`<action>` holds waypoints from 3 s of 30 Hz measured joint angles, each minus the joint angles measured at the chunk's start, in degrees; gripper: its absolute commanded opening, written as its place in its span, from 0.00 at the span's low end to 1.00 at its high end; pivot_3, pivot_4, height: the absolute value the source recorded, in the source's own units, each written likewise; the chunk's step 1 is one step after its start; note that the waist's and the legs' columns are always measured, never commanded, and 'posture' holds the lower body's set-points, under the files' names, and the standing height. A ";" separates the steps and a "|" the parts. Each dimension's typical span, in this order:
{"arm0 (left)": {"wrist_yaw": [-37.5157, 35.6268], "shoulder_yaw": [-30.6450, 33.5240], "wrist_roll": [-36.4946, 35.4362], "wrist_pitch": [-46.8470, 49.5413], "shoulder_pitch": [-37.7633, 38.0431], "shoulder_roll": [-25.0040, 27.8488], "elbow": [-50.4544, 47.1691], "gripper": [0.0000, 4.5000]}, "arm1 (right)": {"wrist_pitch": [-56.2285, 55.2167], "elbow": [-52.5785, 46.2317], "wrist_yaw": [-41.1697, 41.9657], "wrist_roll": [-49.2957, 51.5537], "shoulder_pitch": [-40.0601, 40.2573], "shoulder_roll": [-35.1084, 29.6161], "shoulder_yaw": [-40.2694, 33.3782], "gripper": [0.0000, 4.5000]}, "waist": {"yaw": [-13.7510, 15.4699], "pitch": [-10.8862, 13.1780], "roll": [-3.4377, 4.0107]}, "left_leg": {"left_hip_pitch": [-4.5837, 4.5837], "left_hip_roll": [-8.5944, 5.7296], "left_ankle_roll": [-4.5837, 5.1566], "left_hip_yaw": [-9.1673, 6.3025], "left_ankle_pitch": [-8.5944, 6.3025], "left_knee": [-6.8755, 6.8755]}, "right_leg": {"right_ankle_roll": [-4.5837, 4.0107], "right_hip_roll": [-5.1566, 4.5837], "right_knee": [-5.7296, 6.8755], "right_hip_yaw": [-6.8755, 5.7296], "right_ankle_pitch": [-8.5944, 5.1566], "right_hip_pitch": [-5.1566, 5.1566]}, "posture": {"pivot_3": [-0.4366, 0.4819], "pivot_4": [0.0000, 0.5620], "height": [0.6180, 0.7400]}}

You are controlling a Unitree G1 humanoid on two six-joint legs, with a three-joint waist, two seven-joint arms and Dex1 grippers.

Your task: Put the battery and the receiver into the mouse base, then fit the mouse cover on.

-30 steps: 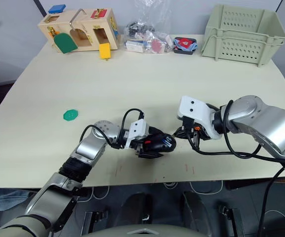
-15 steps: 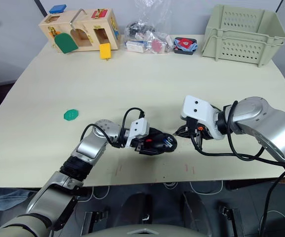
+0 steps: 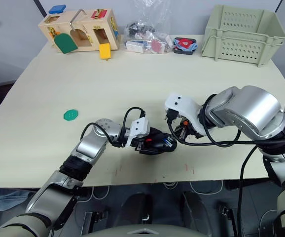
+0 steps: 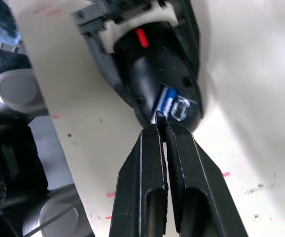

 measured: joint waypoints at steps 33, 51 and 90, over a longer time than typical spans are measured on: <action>4.69 -1.05 1.24 8.23 1.70 0.93 -7.78 0.66 | 0.03 26.06 -36.75 33.07 -11.11 7.95 11.50 0.00 | -0.32 -0.02 0.01 | 0.00 0.03 0.01 -0.01 0.00 -0.01 | 0.00 0.00 0.02 -0.01 0.00 0.00 | 0.48 0.27 1.00; 4.99 -1.27 1.22 10.08 1.88 1.37 -9.22 0.66 | 0.04 25.14 -38.12 31.88 -10.95 8.90 11.87 0.00 | -0.39 -0.02 0.01 | 0.00 0.03 0.01 -0.02 0.00 -0.03 | 0.00 0.01 0.01 -0.01 0.00 0.00 | 0.48 0.27 1.00; 5.08 -1.50 1.20 11.45 2.06 1.94 -10.23 0.66 | -0.07 19.74 -36.86 26.62 -8.38 9.14 11.25 0.00 | -0.50 -0.09 0.01 | 0.03 0.05 0.01 -0.02 0.00 -0.06 | -0.01 0.03 0.00 -0.01 0.00 0.00 | 0.48 0.27 1.00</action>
